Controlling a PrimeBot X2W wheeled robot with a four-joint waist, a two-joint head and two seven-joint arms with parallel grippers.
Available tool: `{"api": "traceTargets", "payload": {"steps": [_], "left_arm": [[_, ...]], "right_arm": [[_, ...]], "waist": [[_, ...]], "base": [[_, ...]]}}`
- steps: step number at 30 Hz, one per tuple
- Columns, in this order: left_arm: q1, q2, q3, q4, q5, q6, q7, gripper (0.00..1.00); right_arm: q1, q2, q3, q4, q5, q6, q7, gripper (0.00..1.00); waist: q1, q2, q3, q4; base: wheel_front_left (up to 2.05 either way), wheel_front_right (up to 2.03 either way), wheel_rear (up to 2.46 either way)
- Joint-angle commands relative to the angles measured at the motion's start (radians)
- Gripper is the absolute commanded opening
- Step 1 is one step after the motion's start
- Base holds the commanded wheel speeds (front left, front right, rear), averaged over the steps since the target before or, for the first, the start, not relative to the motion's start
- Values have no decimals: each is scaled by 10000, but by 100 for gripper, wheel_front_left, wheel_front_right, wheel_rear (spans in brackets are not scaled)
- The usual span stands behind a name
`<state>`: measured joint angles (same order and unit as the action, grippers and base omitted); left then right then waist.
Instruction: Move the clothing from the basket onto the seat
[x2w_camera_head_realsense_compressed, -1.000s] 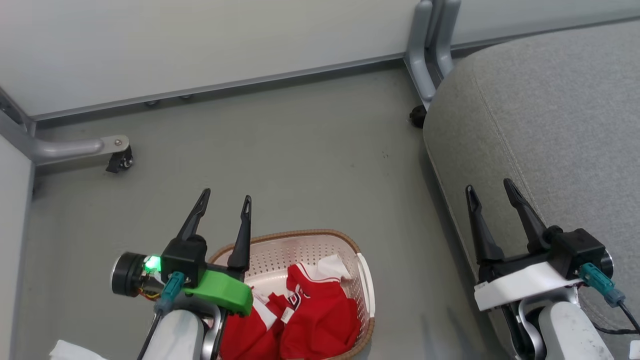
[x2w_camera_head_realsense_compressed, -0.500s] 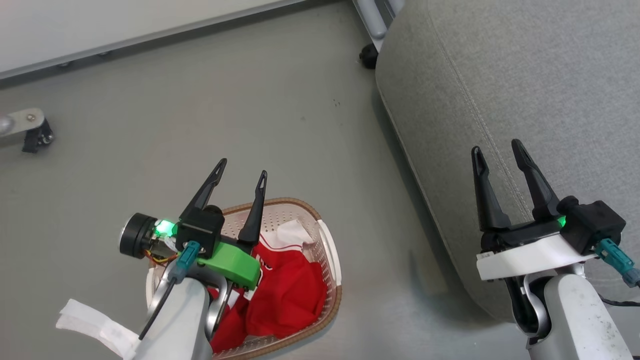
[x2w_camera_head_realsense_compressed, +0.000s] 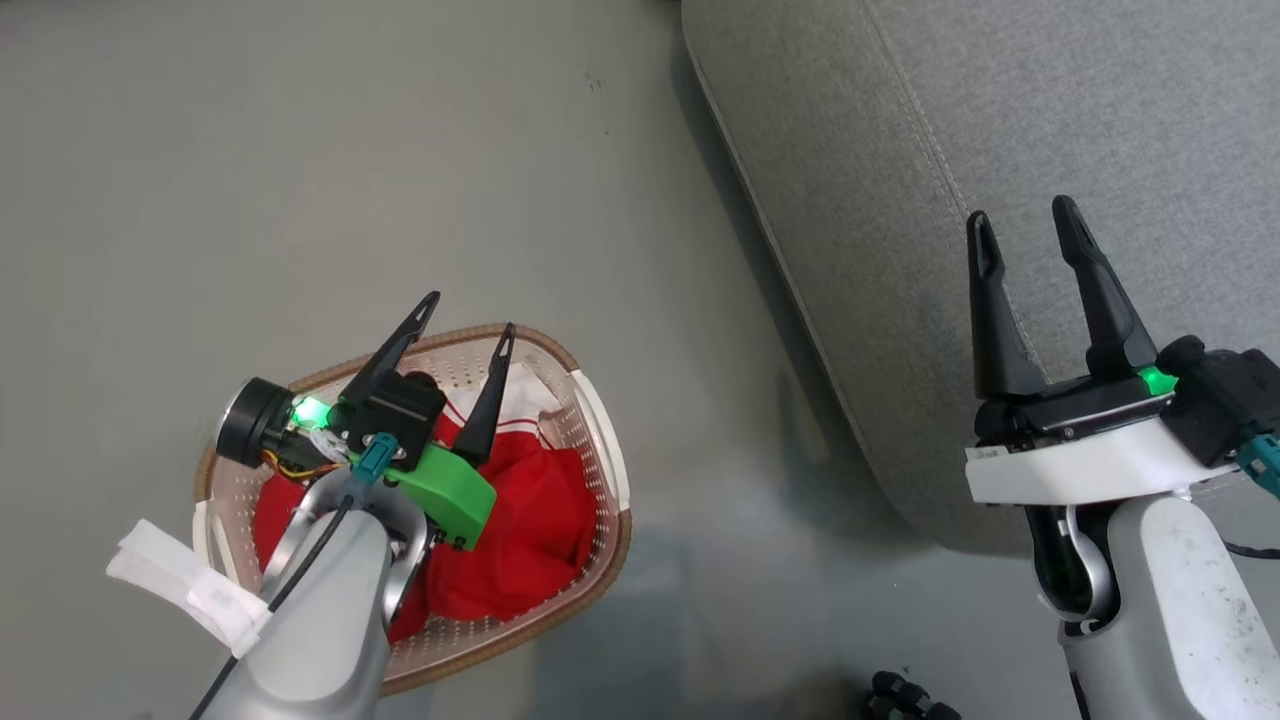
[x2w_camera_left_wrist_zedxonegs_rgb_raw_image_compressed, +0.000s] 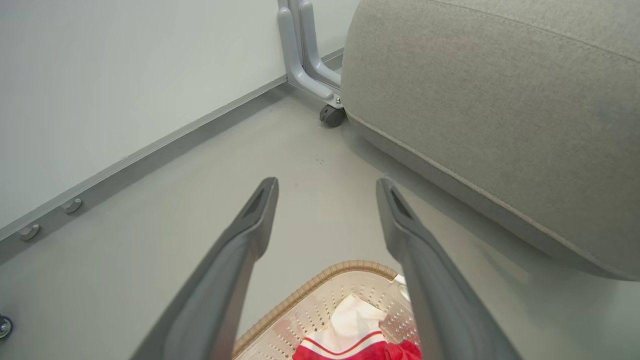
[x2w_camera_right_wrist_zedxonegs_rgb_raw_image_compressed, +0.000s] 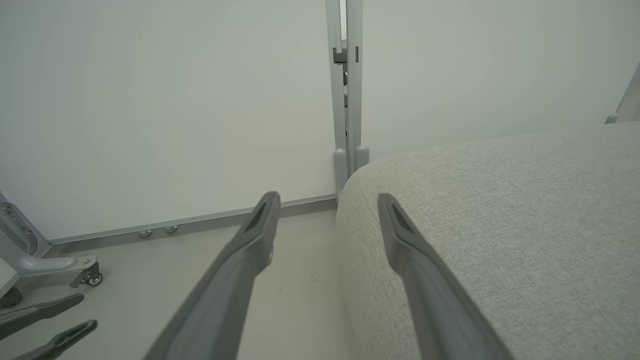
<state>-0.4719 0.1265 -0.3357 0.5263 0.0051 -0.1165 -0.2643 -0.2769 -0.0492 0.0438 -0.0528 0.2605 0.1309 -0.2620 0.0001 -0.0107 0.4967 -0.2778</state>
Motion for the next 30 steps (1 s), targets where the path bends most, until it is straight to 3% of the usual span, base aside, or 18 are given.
{"api": "traceTargets", "payload": {"steps": [1,17,30], "left_arm": [[-255,144,-50,218,36,-50,-3,100],[-1218,598,-1055,3363,89,-133,-5,100],[-2422,445,-2324,5858,-37,-151,-5,100]], "right_arm": [[-180,-19,11,-87,48,-3,-46,100],[-857,-22,250,-575,-54,-3,-46,100],[-1254,-21,479,-855,79,-3,-46,100]], "waist": [[-1,107,730,-319],[-1,107,1991,-463],[-1,107,3036,-742]], "base": [[0,0,0],[0,0,0],[0,0,0]]}}
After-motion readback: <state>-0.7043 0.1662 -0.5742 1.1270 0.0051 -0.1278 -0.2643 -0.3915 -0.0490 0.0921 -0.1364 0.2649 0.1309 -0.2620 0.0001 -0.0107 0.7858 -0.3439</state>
